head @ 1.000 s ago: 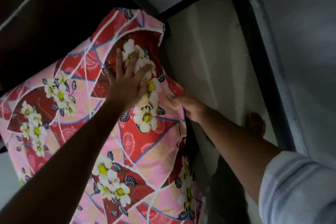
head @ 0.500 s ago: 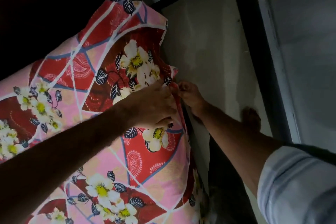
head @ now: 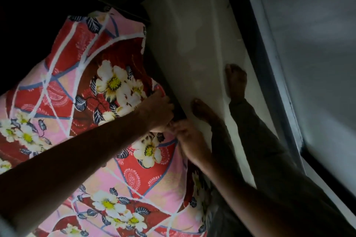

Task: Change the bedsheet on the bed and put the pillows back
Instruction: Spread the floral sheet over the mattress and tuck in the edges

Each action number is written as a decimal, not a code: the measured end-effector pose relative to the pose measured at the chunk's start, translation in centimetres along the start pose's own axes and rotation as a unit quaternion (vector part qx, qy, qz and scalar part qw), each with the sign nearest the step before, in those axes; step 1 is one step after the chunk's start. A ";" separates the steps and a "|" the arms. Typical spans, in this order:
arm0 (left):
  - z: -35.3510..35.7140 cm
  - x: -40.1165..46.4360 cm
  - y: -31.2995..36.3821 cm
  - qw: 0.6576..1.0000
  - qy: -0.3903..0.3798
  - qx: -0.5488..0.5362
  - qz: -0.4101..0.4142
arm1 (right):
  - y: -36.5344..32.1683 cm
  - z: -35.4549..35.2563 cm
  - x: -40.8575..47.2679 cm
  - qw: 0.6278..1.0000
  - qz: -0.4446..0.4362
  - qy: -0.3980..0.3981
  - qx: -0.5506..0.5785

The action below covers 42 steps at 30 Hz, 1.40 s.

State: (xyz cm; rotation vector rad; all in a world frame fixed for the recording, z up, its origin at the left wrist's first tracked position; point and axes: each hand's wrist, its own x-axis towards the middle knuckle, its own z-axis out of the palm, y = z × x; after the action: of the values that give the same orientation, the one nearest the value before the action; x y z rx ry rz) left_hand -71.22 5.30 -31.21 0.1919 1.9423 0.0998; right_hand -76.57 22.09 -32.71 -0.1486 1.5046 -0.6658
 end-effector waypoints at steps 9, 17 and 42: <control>-0.9 0.6 0.3 0.995 -0.098 0.011 -0.007 | 5.1 1.6 2.0 0.992 0.069 -0.109 -0.011; -0.4 0.6 0.4 0.998 -0.053 0.031 -0.004 | 3.8 0.6 3.9 0.967 0.119 -0.225 0.025; -3.5 -6.9 -10.8 0.995 0.011 0.011 -0.098 | -9.2 1.1 6.3 0.991 -0.101 -0.086 -0.025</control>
State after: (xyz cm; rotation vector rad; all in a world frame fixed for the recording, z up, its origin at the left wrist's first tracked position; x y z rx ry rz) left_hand -72.90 -6.47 -25.32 0.0147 1.9741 -0.0483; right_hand -78.90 11.20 -33.63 -0.3908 1.3510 -0.7576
